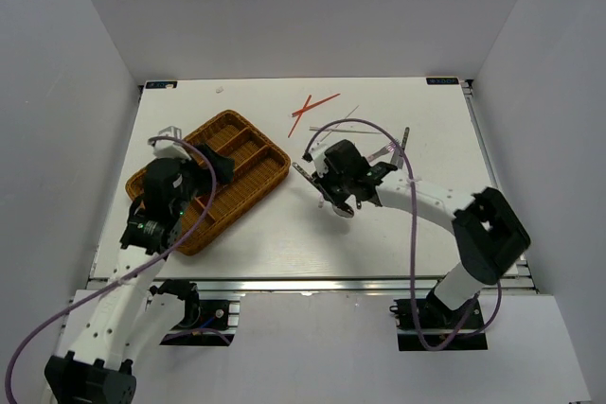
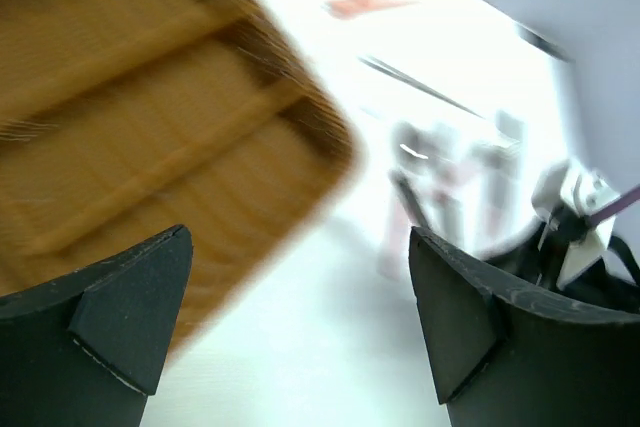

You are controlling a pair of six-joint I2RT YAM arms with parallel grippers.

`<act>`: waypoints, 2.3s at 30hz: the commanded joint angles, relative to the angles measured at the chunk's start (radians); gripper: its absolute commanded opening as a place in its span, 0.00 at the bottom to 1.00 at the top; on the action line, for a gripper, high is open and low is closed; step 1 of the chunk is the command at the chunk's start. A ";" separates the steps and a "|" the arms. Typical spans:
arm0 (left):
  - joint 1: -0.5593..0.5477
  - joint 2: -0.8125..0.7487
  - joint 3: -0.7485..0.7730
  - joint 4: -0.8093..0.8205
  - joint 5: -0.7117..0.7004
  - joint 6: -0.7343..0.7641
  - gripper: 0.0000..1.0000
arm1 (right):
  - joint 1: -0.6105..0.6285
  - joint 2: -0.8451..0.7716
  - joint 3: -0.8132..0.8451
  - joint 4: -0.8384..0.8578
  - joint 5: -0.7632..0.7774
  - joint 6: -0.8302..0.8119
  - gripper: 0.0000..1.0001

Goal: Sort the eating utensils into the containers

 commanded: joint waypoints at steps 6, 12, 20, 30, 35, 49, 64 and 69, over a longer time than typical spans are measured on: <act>-0.263 0.135 -0.142 0.537 0.316 -0.399 0.98 | 0.128 -0.193 0.042 0.091 -0.123 0.242 0.00; -0.306 0.169 -0.125 0.516 0.241 -0.419 0.97 | 0.182 -0.262 0.054 0.109 -0.145 0.276 0.00; -0.306 0.203 -0.113 0.442 0.175 -0.405 0.80 | 0.211 -0.322 0.050 0.120 -0.145 0.276 0.00; -0.306 0.258 -0.053 0.447 0.112 -0.407 0.16 | 0.235 -0.316 0.027 0.164 -0.174 0.254 0.00; -0.303 0.258 0.034 0.295 -0.170 -0.436 0.00 | 0.229 -0.402 -0.018 0.180 0.156 0.389 0.89; -0.015 0.441 0.239 0.083 -0.969 -0.997 0.00 | 0.202 -0.692 -0.220 0.066 0.354 0.578 0.89; 0.104 0.740 0.135 0.603 -0.828 -0.959 0.00 | 0.202 -0.775 -0.282 0.022 0.329 0.516 0.89; 0.119 0.803 0.063 0.687 -0.791 -0.968 0.00 | 0.202 -0.756 -0.277 0.043 0.309 0.504 0.89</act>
